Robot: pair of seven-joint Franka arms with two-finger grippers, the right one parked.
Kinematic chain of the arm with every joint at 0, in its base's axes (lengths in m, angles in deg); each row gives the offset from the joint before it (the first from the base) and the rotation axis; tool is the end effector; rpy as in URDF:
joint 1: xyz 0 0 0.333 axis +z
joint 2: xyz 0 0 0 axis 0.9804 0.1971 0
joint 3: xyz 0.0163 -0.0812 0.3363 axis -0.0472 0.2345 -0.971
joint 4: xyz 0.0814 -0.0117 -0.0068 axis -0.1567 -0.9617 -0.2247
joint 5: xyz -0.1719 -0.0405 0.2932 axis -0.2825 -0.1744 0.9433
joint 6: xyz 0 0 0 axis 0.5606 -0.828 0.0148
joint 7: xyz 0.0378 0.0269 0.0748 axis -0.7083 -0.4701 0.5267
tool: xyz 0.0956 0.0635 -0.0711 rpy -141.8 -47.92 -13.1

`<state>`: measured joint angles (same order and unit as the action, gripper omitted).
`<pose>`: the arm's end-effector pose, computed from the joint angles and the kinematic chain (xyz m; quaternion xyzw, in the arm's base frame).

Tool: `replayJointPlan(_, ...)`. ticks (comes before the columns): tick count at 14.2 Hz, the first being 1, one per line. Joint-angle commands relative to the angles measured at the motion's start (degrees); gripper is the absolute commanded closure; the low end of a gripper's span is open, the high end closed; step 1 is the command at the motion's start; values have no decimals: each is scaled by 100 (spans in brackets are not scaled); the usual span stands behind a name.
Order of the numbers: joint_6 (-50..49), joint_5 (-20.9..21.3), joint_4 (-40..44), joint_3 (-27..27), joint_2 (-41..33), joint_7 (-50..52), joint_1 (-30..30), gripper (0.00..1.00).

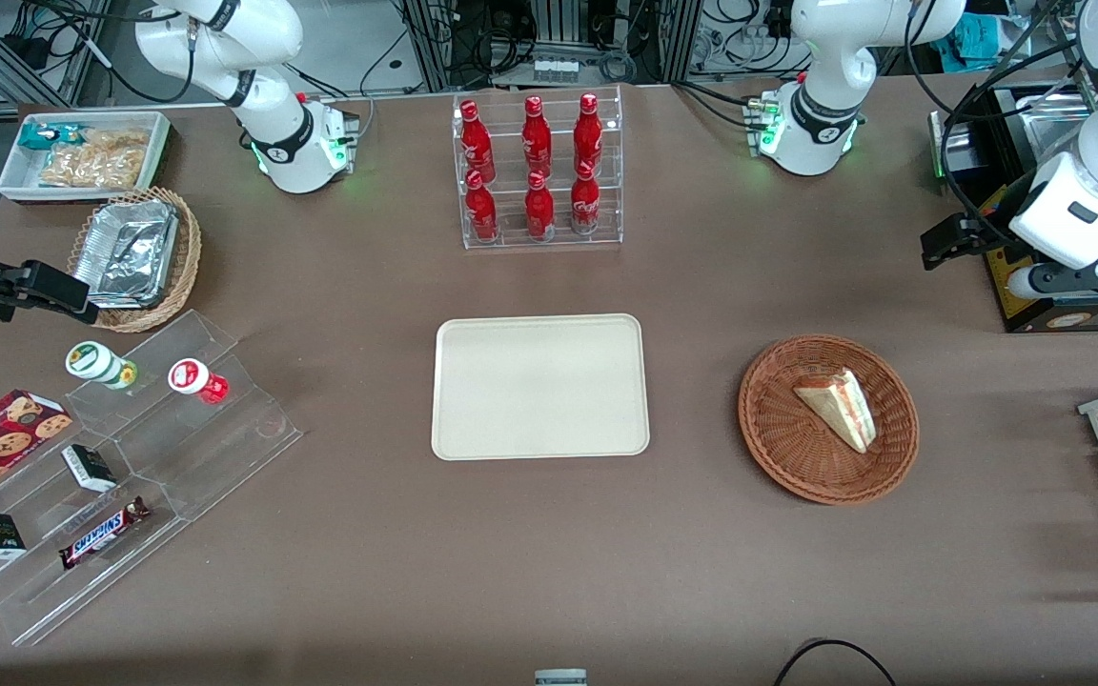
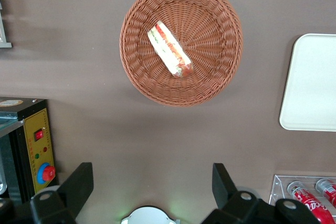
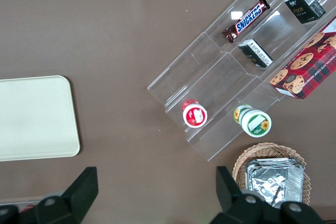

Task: Place sandwich from basket to tray
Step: 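Move the left gripper over the sandwich in the wicker basket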

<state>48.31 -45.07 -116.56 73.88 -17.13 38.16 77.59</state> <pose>0.4692 -0.0418 0.5986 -0.9979 -0.0262 0.0583 0.0094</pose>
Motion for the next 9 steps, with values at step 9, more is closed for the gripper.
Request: replayJointPlan(9, 1160, -88, -1000, 18, 470, -60, -142, 0)
